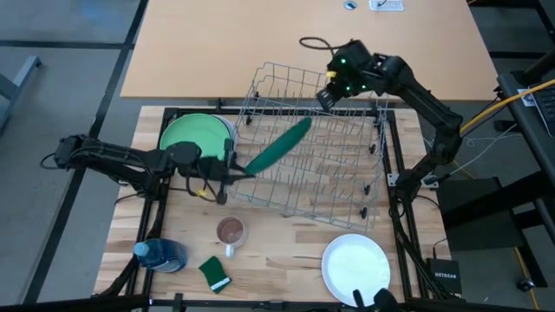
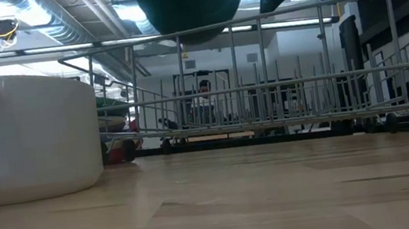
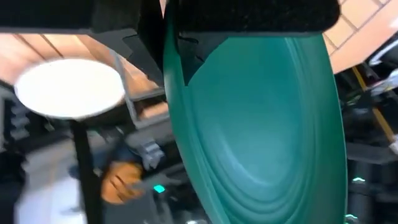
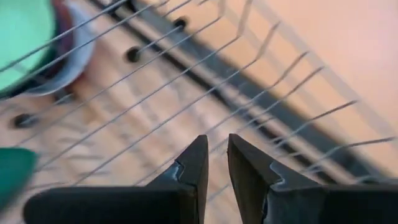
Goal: Sort dishes
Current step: Put the bottom green plate into the dishwasher rack
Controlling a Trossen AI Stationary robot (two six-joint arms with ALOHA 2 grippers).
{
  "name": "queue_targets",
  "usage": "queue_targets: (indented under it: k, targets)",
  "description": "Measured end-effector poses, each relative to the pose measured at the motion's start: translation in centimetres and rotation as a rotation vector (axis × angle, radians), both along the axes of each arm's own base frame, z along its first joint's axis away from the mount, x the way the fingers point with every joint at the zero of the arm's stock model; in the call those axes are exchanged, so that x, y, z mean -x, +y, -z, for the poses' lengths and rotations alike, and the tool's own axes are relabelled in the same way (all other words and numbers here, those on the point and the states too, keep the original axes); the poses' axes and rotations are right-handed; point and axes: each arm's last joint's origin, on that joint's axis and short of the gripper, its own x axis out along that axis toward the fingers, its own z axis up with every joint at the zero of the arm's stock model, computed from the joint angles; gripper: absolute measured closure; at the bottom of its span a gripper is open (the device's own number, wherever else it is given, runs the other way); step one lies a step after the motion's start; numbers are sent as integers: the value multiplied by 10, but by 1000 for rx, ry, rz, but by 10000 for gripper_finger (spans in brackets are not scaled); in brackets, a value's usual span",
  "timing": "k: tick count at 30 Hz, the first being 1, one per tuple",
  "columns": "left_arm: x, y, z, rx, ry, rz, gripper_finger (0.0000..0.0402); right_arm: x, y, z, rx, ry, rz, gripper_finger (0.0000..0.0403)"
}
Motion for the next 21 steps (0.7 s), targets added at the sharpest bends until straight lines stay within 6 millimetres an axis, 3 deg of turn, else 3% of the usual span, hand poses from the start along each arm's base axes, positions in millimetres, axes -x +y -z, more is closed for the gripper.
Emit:
queue_targets:
  k: [9,21]
  targets:
    - [-6,56,-15,330,-259,-190,399,4,-5,-3,172,140,-36,338]
    - [-17,157,22,761,-471,-346,400,16,-24,-6,291,234,-2,338]
